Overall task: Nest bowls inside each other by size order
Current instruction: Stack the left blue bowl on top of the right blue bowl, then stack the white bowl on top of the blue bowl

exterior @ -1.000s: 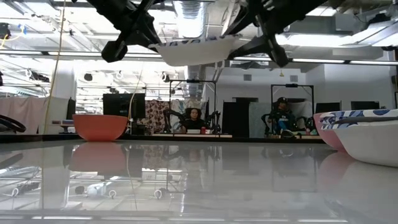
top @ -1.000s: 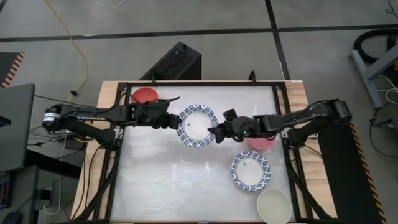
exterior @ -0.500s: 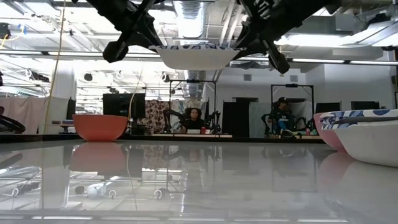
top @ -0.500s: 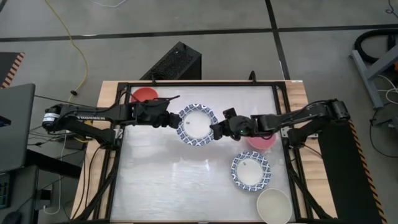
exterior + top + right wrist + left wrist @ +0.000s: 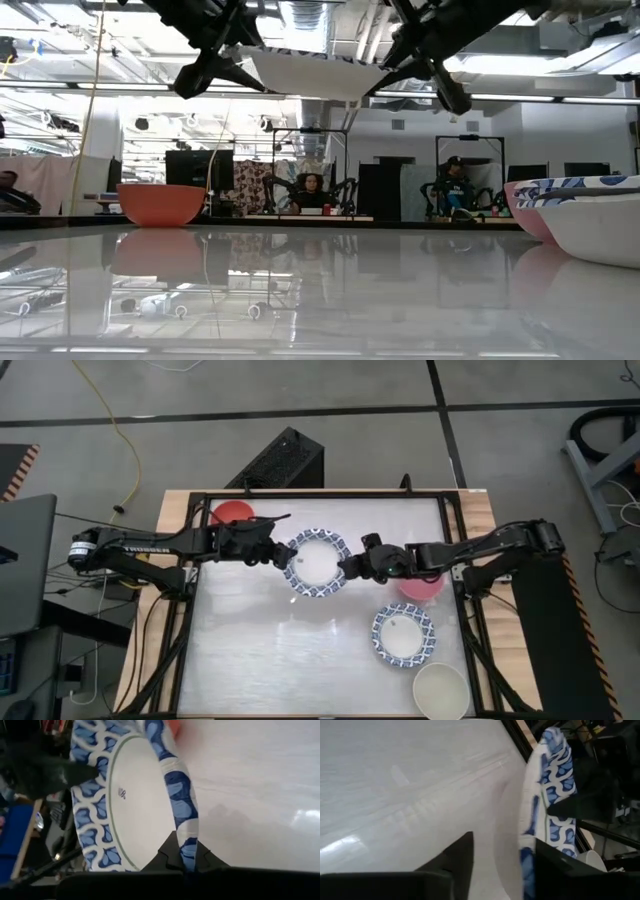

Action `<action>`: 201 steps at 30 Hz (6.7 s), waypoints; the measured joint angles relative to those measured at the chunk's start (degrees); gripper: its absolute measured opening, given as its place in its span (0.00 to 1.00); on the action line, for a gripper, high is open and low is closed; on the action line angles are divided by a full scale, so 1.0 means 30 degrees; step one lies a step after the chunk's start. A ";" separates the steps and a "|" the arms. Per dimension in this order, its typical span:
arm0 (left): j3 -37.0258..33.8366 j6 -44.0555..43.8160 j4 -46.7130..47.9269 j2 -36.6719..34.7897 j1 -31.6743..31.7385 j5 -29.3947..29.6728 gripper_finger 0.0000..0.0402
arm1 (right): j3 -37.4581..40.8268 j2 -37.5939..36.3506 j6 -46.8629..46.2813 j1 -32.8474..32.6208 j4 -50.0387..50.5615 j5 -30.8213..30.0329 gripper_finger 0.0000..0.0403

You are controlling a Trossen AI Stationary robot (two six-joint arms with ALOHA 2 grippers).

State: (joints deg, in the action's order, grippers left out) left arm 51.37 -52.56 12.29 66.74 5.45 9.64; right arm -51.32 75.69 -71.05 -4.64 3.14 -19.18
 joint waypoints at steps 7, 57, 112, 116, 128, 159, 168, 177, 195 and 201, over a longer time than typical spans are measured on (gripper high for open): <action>-0.0007 0.0095 0.0039 0.0000 0.0041 -0.0087 0.53 | -0.0011 -0.1593 -0.1185 0.0931 0.3183 0.0067 0.01; -0.0015 0.1304 -0.1753 -0.0015 0.0612 -0.3051 0.56 | 0.0120 -0.9176 -1.9920 -1.7551 2.0317 -0.6075 0.01; -0.0015 0.1086 -0.1756 -0.0022 0.0605 -0.1987 0.55 | 0.4061 -0.6042 -2.0823 -1.7827 1.6691 -0.0975 0.02; -0.0015 0.1086 -0.1760 -0.0022 0.0605 -0.2001 0.55 | 0.4061 -0.5771 -2.0721 -1.7501 1.6652 -0.0953 0.05; -0.0015 0.1144 -0.1753 -0.0022 0.0605 -0.2092 0.54 | 0.4061 -0.5759 -2.0294 -1.7151 1.6545 0.0715 0.23; -0.0015 0.1627 -0.1753 -0.0022 0.0605 -0.2244 0.55 | 0.3595 -0.7259 -2.0903 -1.7166 1.8338 0.3929 0.43; -0.0015 0.2175 -0.1753 -0.0022 0.0605 -0.2760 0.55 | 0.2899 -0.7664 -1.7041 -1.8499 1.5860 0.4439 0.43; -0.0015 0.2798 -0.1753 -0.0022 0.0605 -0.2643 0.55 | 0.2866 -0.5823 -1.6280 -1.9930 1.5296 0.6500 0.41; -0.0007 0.2812 -0.1753 -0.0022 0.0605 -0.2519 0.55 | 0.2874 -0.2198 -1.4856 -2.0071 1.2626 0.7083 0.41; -0.0007 0.2817 -0.1754 -0.0022 0.0605 -0.2496 0.55 | 0.2874 -0.1240 -1.4644 -2.0029 1.2640 0.8467 0.41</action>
State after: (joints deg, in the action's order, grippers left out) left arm 51.35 -44.10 7.02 66.67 7.27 2.16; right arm -42.70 71.97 -114.98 -64.73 41.06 6.22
